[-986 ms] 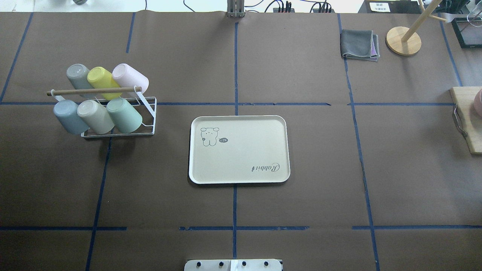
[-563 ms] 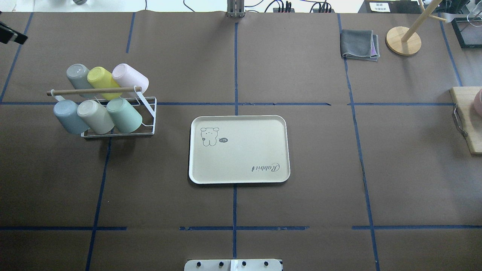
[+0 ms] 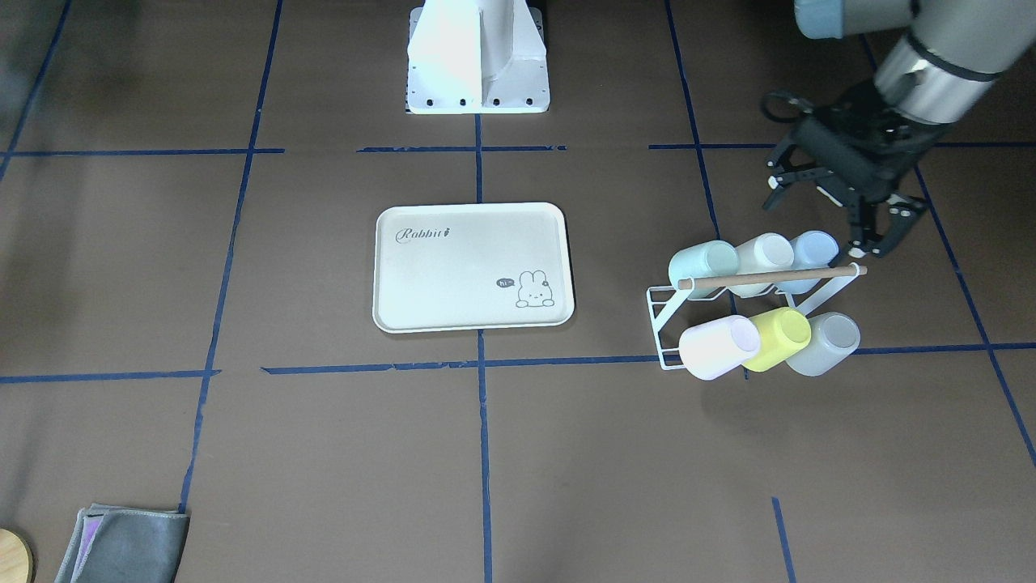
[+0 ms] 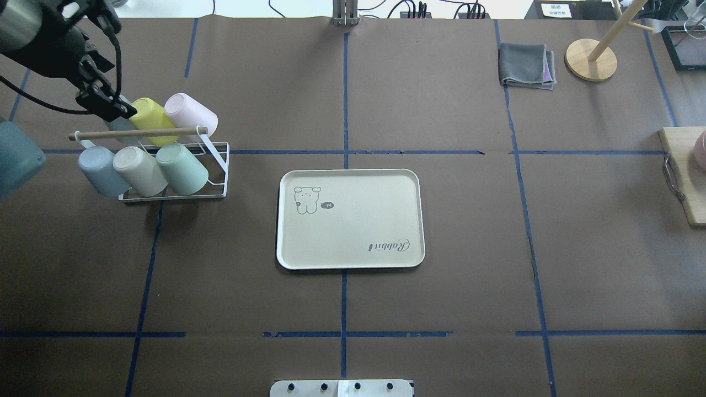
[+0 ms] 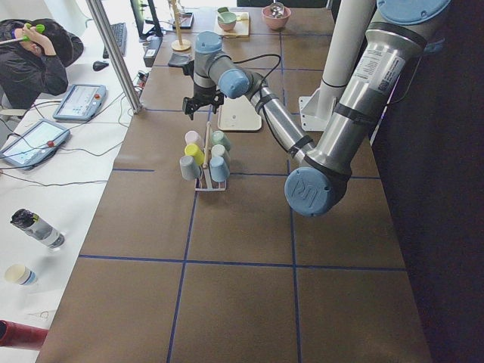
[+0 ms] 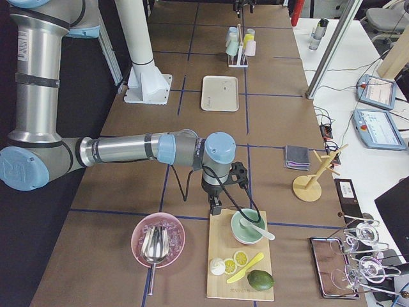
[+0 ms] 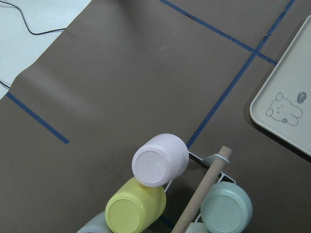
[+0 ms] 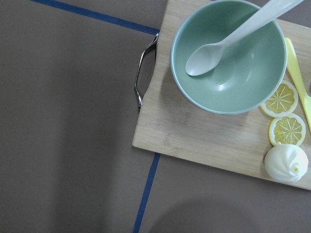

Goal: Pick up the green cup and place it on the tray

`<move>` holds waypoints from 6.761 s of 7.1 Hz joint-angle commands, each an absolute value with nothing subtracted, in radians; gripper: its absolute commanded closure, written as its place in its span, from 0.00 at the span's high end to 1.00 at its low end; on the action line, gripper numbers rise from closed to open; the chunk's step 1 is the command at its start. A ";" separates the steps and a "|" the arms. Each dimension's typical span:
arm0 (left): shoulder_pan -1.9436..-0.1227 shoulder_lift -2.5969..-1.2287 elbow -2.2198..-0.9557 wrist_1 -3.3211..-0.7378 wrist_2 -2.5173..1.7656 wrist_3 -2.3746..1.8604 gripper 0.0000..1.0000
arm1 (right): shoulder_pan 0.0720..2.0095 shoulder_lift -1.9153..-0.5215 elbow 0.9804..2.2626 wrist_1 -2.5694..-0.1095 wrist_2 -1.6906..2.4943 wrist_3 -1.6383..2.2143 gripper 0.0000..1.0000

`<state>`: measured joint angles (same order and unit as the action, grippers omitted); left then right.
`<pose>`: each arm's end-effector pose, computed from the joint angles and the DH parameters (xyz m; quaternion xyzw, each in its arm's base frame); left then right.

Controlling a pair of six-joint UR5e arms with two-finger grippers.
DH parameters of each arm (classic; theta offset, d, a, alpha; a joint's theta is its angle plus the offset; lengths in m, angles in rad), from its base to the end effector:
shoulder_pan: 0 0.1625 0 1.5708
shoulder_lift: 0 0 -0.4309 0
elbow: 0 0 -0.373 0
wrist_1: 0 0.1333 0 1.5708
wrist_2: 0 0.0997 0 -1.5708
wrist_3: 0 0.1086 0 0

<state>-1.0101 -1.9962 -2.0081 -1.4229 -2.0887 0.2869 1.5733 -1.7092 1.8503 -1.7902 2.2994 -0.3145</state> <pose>0.2291 -0.5145 0.2776 0.3023 0.2838 0.4541 0.7886 0.0620 -0.4027 0.6254 0.0201 -0.3573 -0.1313 0.9245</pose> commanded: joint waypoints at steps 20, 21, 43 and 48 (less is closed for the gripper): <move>-0.394 -2.091 -1.812 -1.122 -0.994 0.772 1.00 | 1.574 -1.750 1.848 -1.789 2.307 -0.318 1.00; -0.400 -2.089 -1.807 -1.124 -0.994 0.773 1.00 | 1.572 -1.752 1.848 -1.790 2.307 -0.318 1.00; -0.468 -2.077 -2.113 -1.008 -1.053 0.790 0.66 | 1.574 -1.752 1.853 -1.789 2.307 -0.318 1.00; -0.517 -2.085 -2.241 -1.147 -1.264 0.554 0.69 | 1.574 -1.750 1.858 -1.789 2.307 -0.319 1.00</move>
